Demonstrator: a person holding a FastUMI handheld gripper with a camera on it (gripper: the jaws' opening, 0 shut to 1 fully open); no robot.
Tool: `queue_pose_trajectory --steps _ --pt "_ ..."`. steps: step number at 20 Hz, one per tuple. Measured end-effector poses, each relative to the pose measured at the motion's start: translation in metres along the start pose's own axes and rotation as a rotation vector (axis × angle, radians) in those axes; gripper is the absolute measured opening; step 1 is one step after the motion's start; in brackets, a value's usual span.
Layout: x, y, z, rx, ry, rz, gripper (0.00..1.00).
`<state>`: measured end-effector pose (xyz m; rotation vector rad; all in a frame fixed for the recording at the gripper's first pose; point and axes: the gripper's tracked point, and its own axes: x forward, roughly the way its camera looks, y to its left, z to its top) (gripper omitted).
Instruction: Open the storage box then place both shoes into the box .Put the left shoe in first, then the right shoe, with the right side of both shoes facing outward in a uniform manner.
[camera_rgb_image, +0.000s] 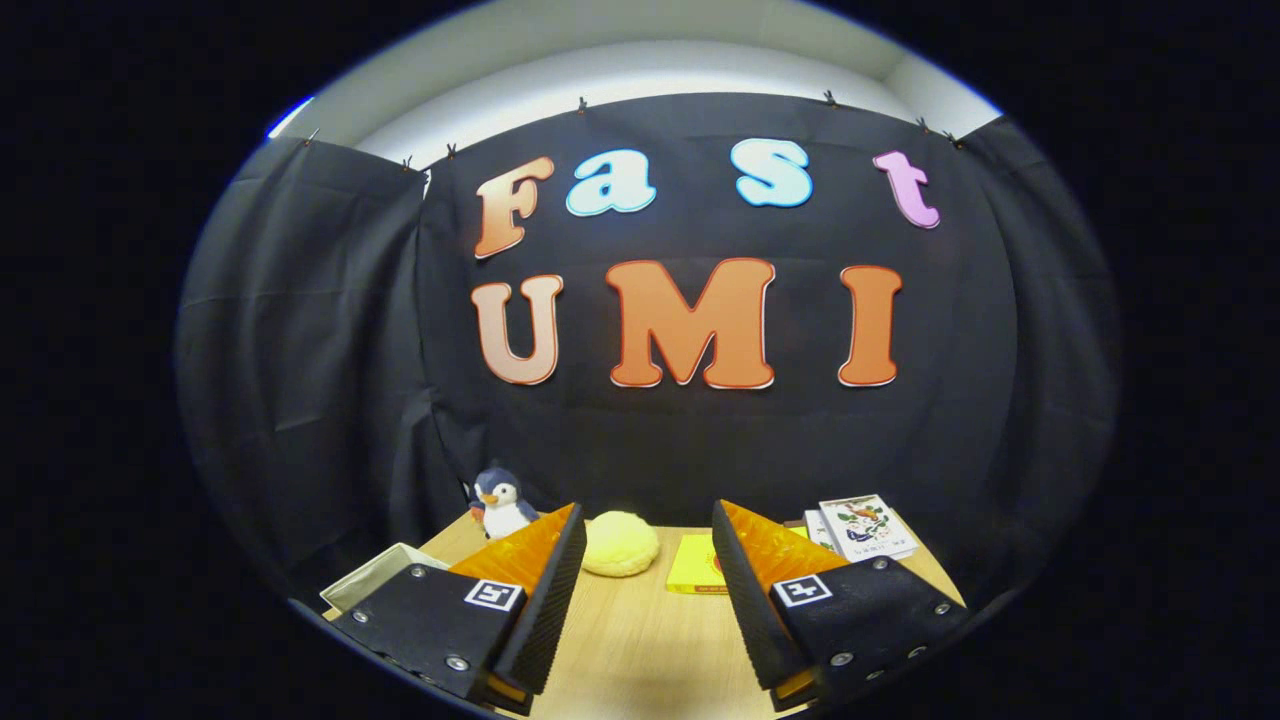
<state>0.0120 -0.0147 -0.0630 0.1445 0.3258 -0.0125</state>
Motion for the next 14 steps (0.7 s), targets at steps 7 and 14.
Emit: queue_pose_trajectory --steps 7,14 --pt "-0.018 -0.038 0.021 0.018 -0.129 -0.028 0.90" --pt "-0.033 -0.048 0.047 0.004 -0.238 -0.026 0.97"
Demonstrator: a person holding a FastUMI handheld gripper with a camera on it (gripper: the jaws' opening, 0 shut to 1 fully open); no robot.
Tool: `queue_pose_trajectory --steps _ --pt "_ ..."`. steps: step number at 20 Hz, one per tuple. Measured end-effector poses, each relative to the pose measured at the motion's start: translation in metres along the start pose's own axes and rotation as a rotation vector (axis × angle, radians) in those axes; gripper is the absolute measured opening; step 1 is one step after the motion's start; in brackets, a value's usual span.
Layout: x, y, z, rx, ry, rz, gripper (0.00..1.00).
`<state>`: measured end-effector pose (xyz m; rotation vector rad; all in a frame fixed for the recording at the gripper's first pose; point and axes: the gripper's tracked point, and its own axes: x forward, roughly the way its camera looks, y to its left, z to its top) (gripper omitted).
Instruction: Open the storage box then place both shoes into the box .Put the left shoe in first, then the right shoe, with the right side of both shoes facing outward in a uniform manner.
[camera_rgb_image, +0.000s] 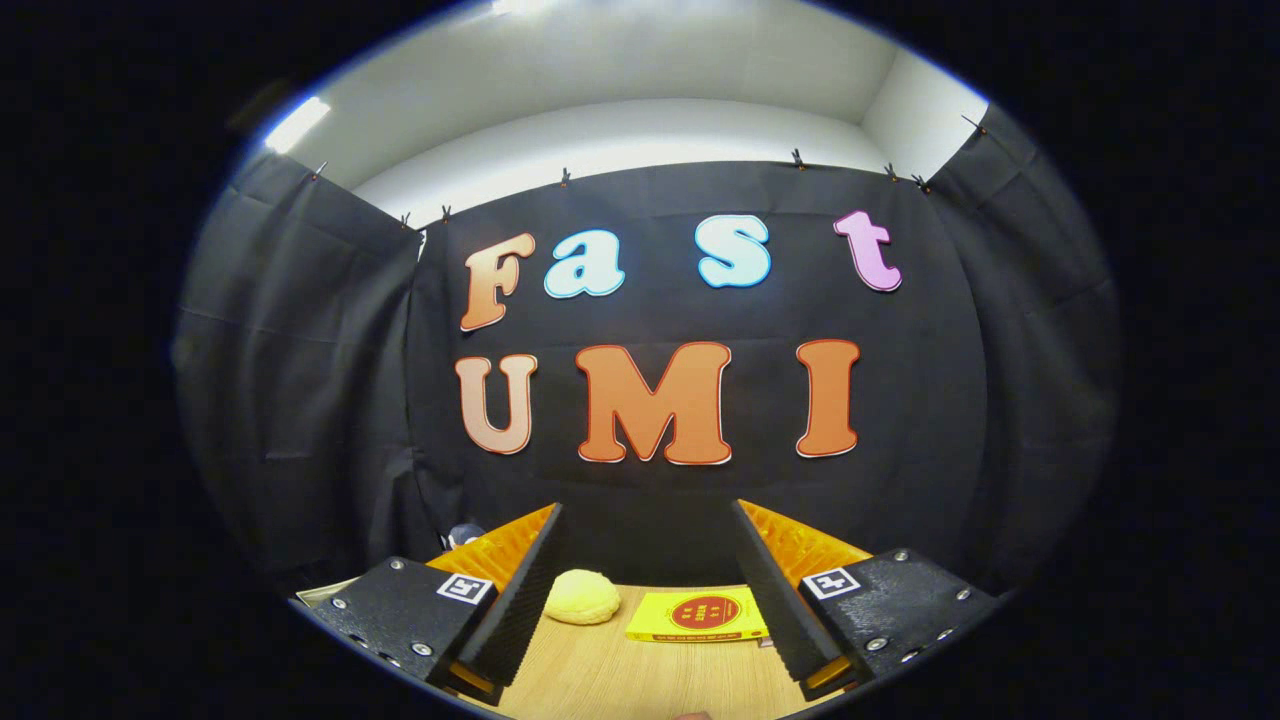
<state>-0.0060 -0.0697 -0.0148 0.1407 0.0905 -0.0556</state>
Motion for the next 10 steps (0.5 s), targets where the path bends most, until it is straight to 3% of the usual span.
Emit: queue_pose_trajectory --steps 10 --pt "-0.007 -0.005 0.021 -0.026 -0.075 -0.001 0.97"
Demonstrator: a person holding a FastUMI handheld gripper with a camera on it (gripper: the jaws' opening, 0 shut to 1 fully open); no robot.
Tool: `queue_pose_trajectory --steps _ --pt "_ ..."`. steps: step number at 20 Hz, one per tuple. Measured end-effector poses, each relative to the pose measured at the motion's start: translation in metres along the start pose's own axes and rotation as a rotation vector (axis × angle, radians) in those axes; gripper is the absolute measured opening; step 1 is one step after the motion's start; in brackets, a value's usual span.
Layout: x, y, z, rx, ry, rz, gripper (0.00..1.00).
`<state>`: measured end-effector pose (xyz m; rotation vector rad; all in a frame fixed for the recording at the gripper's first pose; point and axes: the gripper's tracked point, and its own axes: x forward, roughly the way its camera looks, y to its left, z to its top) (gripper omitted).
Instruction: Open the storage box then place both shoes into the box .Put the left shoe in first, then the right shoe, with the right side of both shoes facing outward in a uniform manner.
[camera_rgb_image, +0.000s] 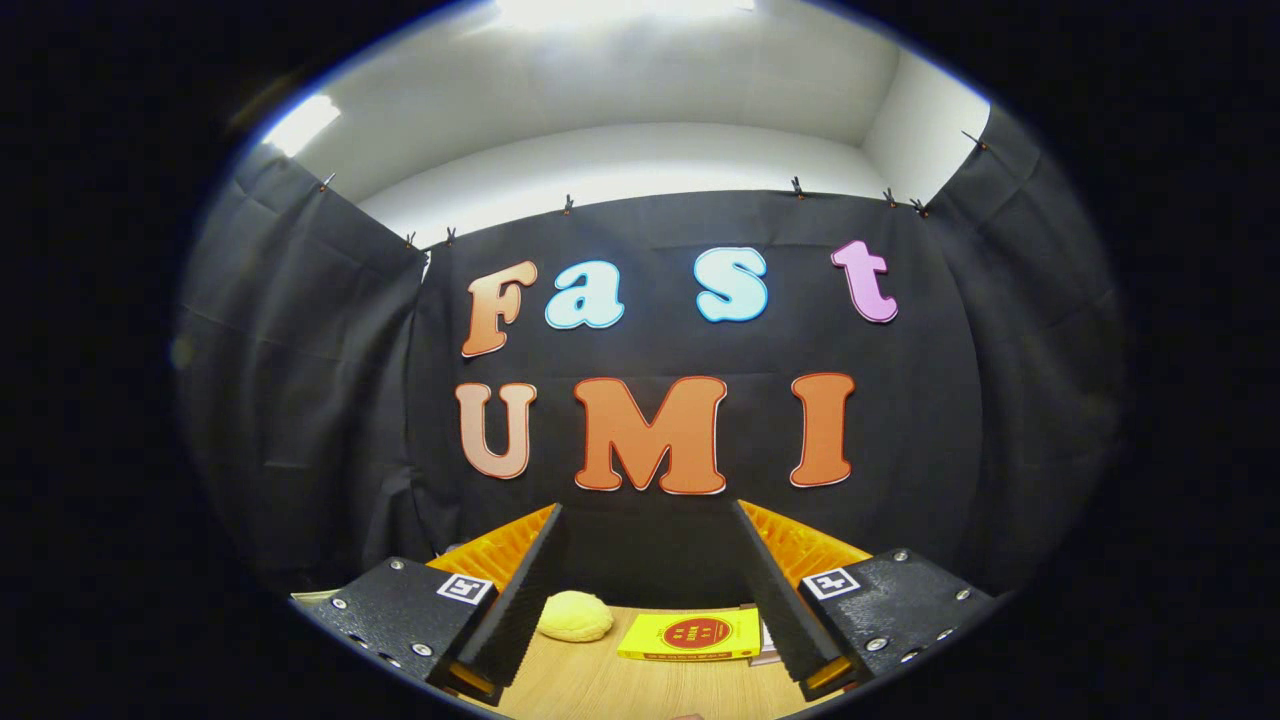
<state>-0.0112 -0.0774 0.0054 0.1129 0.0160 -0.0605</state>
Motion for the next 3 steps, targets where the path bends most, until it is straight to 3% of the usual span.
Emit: queue_pose_trajectory --steps 3 --pt "-0.0003 0.0022 -0.0027 -0.014 0.002 0.012 0.97"
